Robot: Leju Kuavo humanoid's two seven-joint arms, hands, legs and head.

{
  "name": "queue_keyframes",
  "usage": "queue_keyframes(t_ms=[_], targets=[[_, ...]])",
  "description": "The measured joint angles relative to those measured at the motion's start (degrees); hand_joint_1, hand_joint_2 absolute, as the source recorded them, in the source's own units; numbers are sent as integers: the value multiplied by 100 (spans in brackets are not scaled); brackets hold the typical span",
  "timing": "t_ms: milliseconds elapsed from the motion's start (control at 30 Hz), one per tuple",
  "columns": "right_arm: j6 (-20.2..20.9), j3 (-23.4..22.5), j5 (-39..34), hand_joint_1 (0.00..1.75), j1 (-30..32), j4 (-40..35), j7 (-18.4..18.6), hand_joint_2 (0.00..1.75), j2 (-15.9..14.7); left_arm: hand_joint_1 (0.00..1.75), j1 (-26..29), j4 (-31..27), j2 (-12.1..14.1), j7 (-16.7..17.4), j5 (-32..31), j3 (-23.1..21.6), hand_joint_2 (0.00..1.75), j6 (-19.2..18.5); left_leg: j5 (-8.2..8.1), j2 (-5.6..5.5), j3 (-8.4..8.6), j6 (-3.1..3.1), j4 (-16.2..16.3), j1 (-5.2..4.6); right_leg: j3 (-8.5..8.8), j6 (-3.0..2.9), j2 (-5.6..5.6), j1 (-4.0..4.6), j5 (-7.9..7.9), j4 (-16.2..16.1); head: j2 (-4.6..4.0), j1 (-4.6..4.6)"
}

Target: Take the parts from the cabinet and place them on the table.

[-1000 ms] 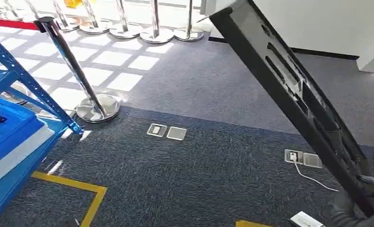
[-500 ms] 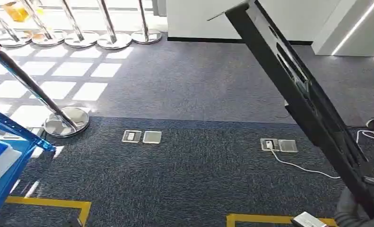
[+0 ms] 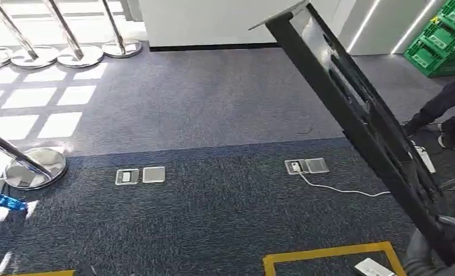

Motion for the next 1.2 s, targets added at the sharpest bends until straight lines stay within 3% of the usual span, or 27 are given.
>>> queue_keyframes(t_ms=[67, 100, 133, 167, 200, 233, 267, 300, 333, 433, 467, 500, 533, 600, 633, 667, 700, 733, 767, 800, 933, 967, 1000, 1033, 1100, 1133, 1200], targets=[[0, 0, -7, 175, -3, 2, -4, 175, 0, 0, 32, 0, 0, 0, -2, 22, 175, 0, -40, 176, 37, 30, -3, -15, -434, 49, -177, -32, -383, 853, 0, -2], [2, -4, -11, 175, 1, 2, -4, 175, 0, 0, 48, -2, 9, -2, 0, 33, 175, 0, -61, 264, 50, 30, -3, -18, -651, 67, -205, -49, -502, 1245, 0, -2], [2, -9, -11, 175, 6, 7, -4, 175, 0, 0, 49, 0, 11, -7, 2, 37, 175, -7, -83, 339, 69, 21, -2, -19, -774, 81, -227, -63, -481, 1426, 0, -2], [2, -18, -20, 175, 10, 9, -17, 175, 0, 0, 48, 0, 11, -11, 0, 42, 175, -13, -111, 409, 102, 14, -2, -21, -732, 94, -241, -68, -321, 1289, 0, -4], [2, -20, -24, 175, 6, 9, -39, 175, 0, 0, 42, 0, 11, -18, 0, 42, 175, -22, -146, 476, 148, 2, -2, -21, -551, 91, -262, -67, -52, 903, 0, -2], [2, -20, -24, 175, 5, 9, -57, 175, 0, 0, 32, 0, 9, -24, 0, 42, 175, -24, -185, 533, 209, -19, -4, -21, -293, 60, -329, -59, 253, 349, 0, -2], [2, -22, -24, 175, 4, 7, -68, 175, 0, 0, 25, 0, 7, -26, 0, 42, 175, -24, -222, 584, 268, -38, -7, -24, -62, 21, -494, -39, 468, -146, 0, -2], [4, -22, -24, 175, -4, 9, -74, 175, 0, 0, 24, 0, 4, -26, 0, 41, 175, -26, -243, 632, 297, -62, -33, -40, 7, -26, -705, 29, 337, -209, 0, -4], [4, -20, -26, 175, -10, 4, -76, 175, 0, 0, 23, 0, 7, -28, 0, 44, 175, -28, -257, 663, 305, -90, -35, -54, 19, -88, -665, 62, 350, -283, 0, -4], [2, -33, -22, 175, 1, -2, -74, 175, 2, 0, -5, 0, -15, -24, 2, 44, 175, -42, -284, 889, 434, -179, -136, -56, 23, -161, -462, 81, 344, -350, 0, -9], [2, -31, -4, 175, 10, -13, -74, 175, 9, 0, -23, 0, -15, -26, 4, 44, 175, -50, -358, 792, 468, -202, -122, -27, 126, -198, -407, -2, 378, -441, 0, -13], [-2, -29, 0, 175, -11, -15, -76, 175, 11, 0, -26, -2, -15, -31, 0, 46, 175, -55, -467, 523, 408, -185, 65, -35, 156, -244, -356, 1, 386, -482, 0, -15], [-2, -16, 15, 175, -25, -11, -85, 175, 11, 0, -29, 0, -15, -28, -6, 46, 175, -61, -654, 341, 211, -175, 460, -47, 164, -264, -299, 1, 380, -482, 0, -39], [-2, -20, 31, 175, -22, -2, -87, 175, 9, 0, 6, 0, -9, -22, -2, 50, 175, -66, -994, 220, -338, -183, 1424, -53, 184, -300, -124, 13, 356, -479, 0, -55], [-2, -20, 42, 175, -21, 7, -92, 175, 9, 0, 26, 0, -7, -20, 0, 52, 175, -72, -982, 211, -516, -180, 1652, -55, 197, -304, -33, 17, 347, -476, 0, -57], [-2, -20, 44, 175, -18, 11, -94, 175, 9, 0, 35, 0, -4, -18, 2, 55, 175, -74, -838, 207, -561, -176, 1600, -55, 224, -305, 53, 16, 333, -475, 0, -57], [-2, -22, 46, 175, -16, 11, -94, 175, 9, 0, 33, 0, -2, -17, 2, 57, 175, -85, -570, 198, -498, -169, 1317, -51, 257, -290, 145, 14, 312, -472, 0, -57], [-2, -24, 46, 175, -15, 11, -96, 175, 9, 0, 26, 0, -2, -17, 0, 57, 175, -98, -222, 174, -336, -163, 834, -43, 304, -275, 231, 10, 282, -463, 0, -57], [-2, -24, 48, 175, -15, 13, -98, 175, 9, 0, 25, 0, -2, -19, 0, 59, 175, -101, 127, 21, -150, -165, 283, -23, 335, -246, 304, 5, 235, -435, 0, -57], [-2, -24, 46, 175, -18, 20, -101, 175, 9, 0, 22, 0, 0, -17, 0, 61, 175, -107, 71, -225, -93, -164, 157, -5, 332, -212, 365, 21, 196, -397, 0, -46], [4, -39, 42, 175, 5, 22, -127, 175, 7, 0, 5, -2, 4, -112, 0, 66, 175, -212, 54, -106, -47, -84, 48, -40, 246, -106, 573, -28, 189, -376, 0, -50], [2, -44, 42, 175, 6, 22, -138, 175, 4, 0, -9, -2, -7, -127, 0, 66, 175, -245, 68, -30, -32, -41, 15, -1, 242, -78, 456, -28, 144, -343, 0, -61], [2, -50, 39, 175, -10, 20, -146, 175, 4, 0, -14, -2, 0, -136, 0, 66, 175, -251, 56, 9, -10, -16, -2, -1, 193, -33, 100, 7, 59, -206, 0, -26], [2, -52, 39, 175, -32, 24, -168, 175, 4, 0, -2, -2, -2, -142, -2, 66, 175, -267, 44, 88, 4, 9, -6, -6, 20, 3, -103, -7, -125, 124, 0, -13], [2, -59, 35, 175, -36, 33, -179, 175, -2, 0, 31, -2, 0, -144, 0, 66, 175, -269, 6, 254, 24, 29, -5, -7, -464, 51, -208, -41, -500, 1038, 0, -11], [4, -65, 37, 175, -36, 41, -179, 175, -2, 0, 38, -2, 4, -144, 0, 68, 175, -269, -13, 332, 34, 27, -4, -7, -660, 67, -228, -60, -553, 1367, 0, -11], [4, -83, 35, 175, -34, 52, -179, 175, -2, 0, 38, -2, 2, -144, 0, 68, 175, -271, -59, 459, 88, 11, -4, -7, -623, 87, -245, -76, -261, 1172, 0, -11]])
